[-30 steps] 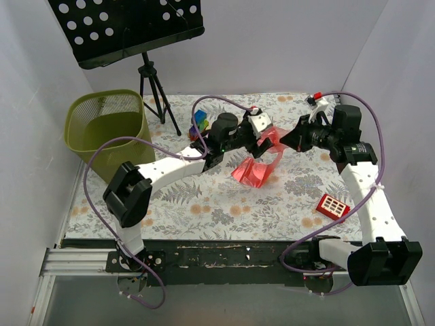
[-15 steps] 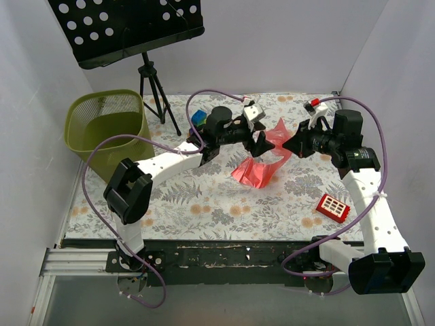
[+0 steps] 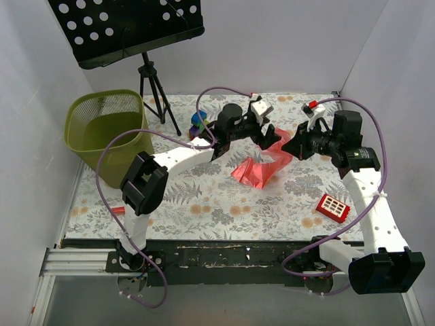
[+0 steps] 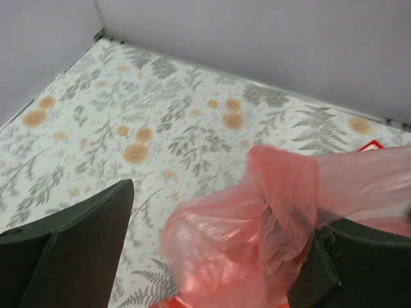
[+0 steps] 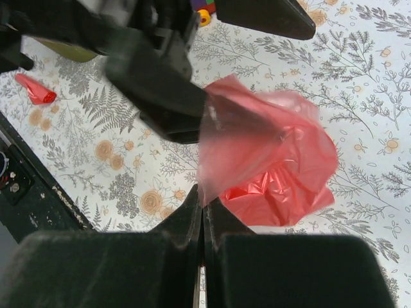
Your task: Put the trash bags into the trash bin
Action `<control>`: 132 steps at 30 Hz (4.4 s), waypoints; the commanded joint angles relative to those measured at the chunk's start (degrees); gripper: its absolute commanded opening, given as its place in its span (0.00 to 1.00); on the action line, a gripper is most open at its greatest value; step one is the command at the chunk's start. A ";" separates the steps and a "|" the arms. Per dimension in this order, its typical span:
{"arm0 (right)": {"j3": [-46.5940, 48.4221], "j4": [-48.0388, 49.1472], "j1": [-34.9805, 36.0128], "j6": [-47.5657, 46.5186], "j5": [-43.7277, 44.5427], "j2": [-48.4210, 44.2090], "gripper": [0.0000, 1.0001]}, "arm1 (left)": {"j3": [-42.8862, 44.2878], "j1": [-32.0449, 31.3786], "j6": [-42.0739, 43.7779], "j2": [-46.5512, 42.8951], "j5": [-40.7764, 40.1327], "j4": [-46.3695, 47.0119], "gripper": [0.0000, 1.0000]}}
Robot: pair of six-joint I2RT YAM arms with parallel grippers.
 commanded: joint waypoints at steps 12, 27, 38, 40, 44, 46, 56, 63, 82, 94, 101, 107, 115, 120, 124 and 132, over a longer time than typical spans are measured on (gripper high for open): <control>6.92 -1.21 -1.90 -1.51 18.90 0.43 0.01 | -7.48 5.02 7.40 -6.09 -30.96 0.55 0.82; 6.57 1.60 -1.90 -3.00 9.62 1.83 0.15 | -8.55 6.43 14.43 -17.96 3.04 -7.78 0.11; 10.79 4.59 3.37 -2.91 0.98 7.54 0.65 | -8.01 5.73 15.13 -19.63 3.75 -10.87 0.09; 10.70 4.59 5.12 -3.09 1.24 8.33 0.66 | -7.40 5.47 14.87 -19.54 3.23 -11.04 0.09; 8.69 4.50 7.41 -3.18 3.52 9.04 0.55 | -6.52 5.38 14.17 -19.45 1.91 -11.40 0.08; 7.54 4.59 7.68 -2.56 5.36 9.13 0.08 | -6.78 5.29 13.73 -19.54 -0.19 -11.22 0.09; 12.81 2.83 6.80 -6.34 13.81 6.41 0.01 | -14.34 6.34 21.55 -17.43 -13.39 -9.64 0.10; 12.11 2.30 3.65 -4.41 17.41 4.65 0.01 | -12.58 7.75 19.44 -15.76 -13.56 -9.03 0.00; 10.70 1.87 -2.34 -4.21 26.70 3.15 0.04 | -9.78 8.28 14.43 -18.66 -21.13 -9.64 0.00; 16.06 1.95 4.51 -7.40 -2.71 6.23 0.76 | -3.53 7.58 13.64 -19.19 -14.44 -13.59 0.00; 15.89 2.22 9.34 -6.60 -1.92 8.69 0.84 | -2.04 7.49 12.06 -19.45 -14.70 -14.73 0.00; 13.44 2.13 13.21 -6.51 -0.70 8.52 0.88 | -0.90 7.40 11.44 -19.10 -16.98 -14.82 0.00; 10.79 5.99 17.78 -4.32 7.89 10.18 0.89 | 0.60 7.31 9.77 -18.66 -18.57 -15.35 0.00; 11.05 9.50 19.28 -2.48 20.55 13.08 0.89 | 0.78 7.31 9.42 -19.10 -18.31 -15.53 0.00; 12.63 11.44 19.28 -1.94 26.46 14.84 0.68 | -0.10 7.40 9.68 -20.06 -18.31 -15.53 0.00; 12.20 11.79 19.28 -1.07 19.62 14.49 0.57 | -2.83 7.31 10.21 -21.38 -17.34 -14.91 0.00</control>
